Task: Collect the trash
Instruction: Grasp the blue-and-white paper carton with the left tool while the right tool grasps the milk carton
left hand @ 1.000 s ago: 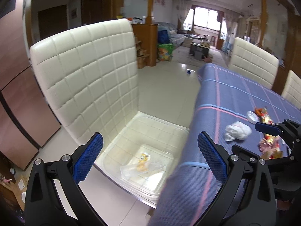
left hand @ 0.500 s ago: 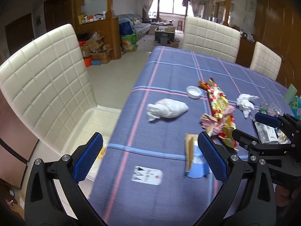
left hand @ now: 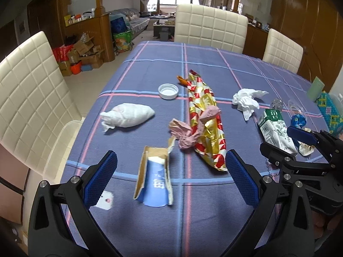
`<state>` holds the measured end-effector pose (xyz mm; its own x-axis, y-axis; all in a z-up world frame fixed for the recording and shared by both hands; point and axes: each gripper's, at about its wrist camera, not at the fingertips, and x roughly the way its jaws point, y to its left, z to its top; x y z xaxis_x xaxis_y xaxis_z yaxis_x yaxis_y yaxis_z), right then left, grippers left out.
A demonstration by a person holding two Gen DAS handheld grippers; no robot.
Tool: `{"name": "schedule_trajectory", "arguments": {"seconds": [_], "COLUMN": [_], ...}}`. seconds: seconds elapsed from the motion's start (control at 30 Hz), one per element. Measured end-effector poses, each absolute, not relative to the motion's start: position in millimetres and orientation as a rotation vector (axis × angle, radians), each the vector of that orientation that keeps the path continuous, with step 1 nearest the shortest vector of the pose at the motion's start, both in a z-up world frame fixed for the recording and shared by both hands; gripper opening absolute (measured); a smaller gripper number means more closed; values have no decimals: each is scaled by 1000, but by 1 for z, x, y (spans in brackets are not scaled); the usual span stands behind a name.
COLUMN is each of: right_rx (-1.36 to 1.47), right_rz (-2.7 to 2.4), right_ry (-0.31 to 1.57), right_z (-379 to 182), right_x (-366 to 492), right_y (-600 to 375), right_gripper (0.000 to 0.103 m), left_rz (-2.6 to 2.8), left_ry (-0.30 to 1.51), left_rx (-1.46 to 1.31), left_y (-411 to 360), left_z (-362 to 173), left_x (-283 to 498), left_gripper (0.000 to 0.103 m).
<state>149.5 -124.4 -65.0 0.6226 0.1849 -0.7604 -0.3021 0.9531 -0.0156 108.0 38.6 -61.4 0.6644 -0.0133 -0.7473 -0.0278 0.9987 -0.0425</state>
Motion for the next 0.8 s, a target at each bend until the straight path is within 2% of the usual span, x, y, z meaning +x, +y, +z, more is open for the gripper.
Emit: {"name": "schedule_trajectory", "arguments": {"seconds": [0.4,0.8], "right_rx": [-108,-75], "right_rz": [205,142], "right_ry": [881,965], "right_z": [-83,-112], "right_x": [158,171], "right_y": [-163,-176], "right_gripper": [70,73], "left_rz": [4,57], "left_ry": [896,943], "left_rx": [-18,-90], "left_y": [20,52], "left_z": [-80,-93], "left_x": [123,131], "left_gripper": [99,99]}}
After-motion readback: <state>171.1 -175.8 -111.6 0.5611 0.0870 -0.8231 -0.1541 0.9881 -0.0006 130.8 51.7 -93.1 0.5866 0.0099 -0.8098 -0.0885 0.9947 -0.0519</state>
